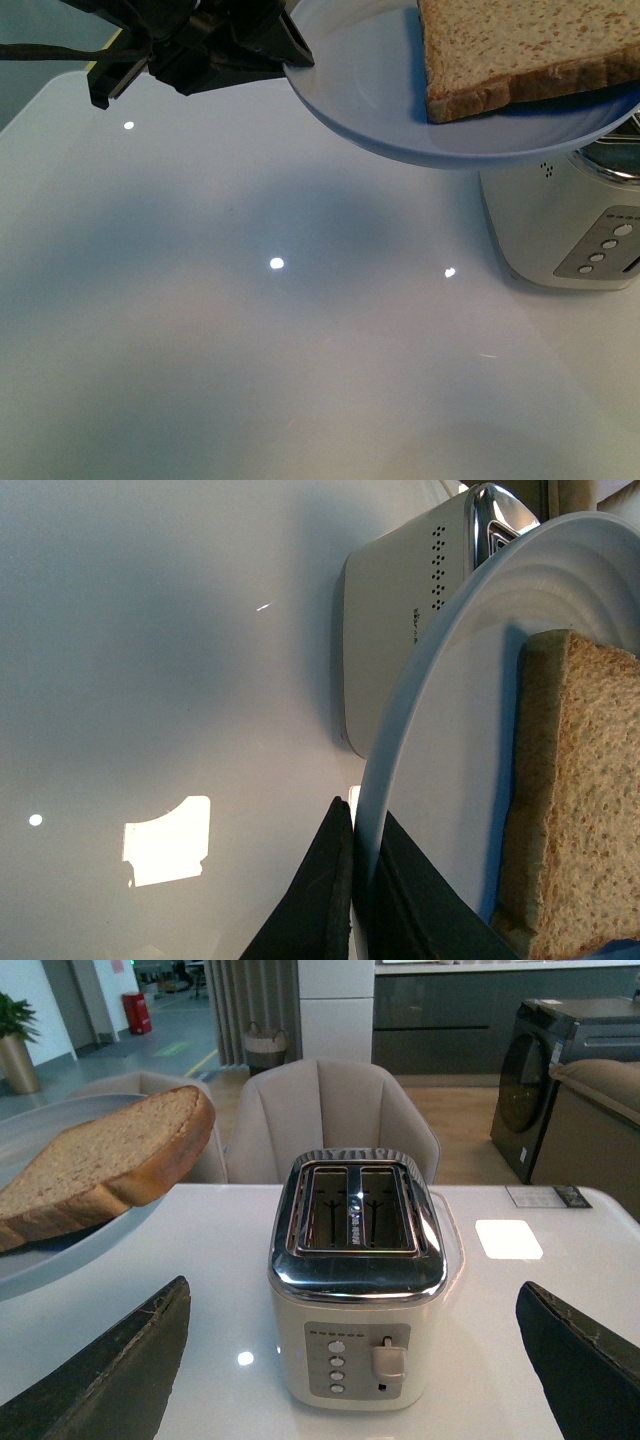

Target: Left arm holds plate, right arm toasts bread

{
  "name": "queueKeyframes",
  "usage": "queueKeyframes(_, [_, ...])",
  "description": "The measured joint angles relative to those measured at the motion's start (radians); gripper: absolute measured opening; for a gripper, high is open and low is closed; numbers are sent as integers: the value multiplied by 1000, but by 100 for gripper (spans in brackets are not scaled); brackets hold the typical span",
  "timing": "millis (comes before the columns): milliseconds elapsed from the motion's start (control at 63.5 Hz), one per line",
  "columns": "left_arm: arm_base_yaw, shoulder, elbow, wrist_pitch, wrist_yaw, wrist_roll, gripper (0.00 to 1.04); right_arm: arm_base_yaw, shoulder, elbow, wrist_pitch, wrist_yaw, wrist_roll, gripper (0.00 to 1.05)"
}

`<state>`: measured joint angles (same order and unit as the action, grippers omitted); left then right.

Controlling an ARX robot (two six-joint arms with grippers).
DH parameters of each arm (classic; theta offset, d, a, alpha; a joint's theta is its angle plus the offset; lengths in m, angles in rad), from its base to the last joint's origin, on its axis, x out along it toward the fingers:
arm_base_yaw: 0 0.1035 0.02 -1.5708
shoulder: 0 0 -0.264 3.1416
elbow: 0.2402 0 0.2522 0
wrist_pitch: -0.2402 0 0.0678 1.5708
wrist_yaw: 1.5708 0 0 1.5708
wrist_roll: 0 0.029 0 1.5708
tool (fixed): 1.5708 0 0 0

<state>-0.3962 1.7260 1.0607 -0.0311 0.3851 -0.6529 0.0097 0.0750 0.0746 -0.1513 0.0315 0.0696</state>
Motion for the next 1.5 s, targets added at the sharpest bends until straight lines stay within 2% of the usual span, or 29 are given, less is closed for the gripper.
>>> queueKeyframes(79, [-1, 0, 0, 2, 0, -1, 3, 11, 161, 92, -219, 19, 108, 96])
queueKeyframes(126, [-4, 0, 0, 5, 4, -3, 3, 34, 218, 110, -280, 38, 151, 96])
queueKeyframes(205, [-5, 2, 0, 6, 7, -7, 3, 68, 264, 117, -282, 48, 205, 96])
queueKeyframes(362, [-6, 2, -1, 13, 7, -12, 3, 78, 355, 166, -179, 24, 253, 96])
queueKeyframes(567, [-11, 2, -8, 18, 8, -16, 3, -14, 570, 264, 14, -95, 295, 96])
queueKeyframes(709, [-11, 2, -16, 18, 7, -18, 3, -39, 715, 331, 120, -144, 344, 96])
queueKeyframes(1087, [-16, 2, -18, 18, 9, -18, 3, -46, 984, 462, 325, -399, 600, 96])
queueKeyframes(1497, [-23, 2, -18, 16, 15, -18, 3, 36, 1086, 463, 428, -428, 694, 96])
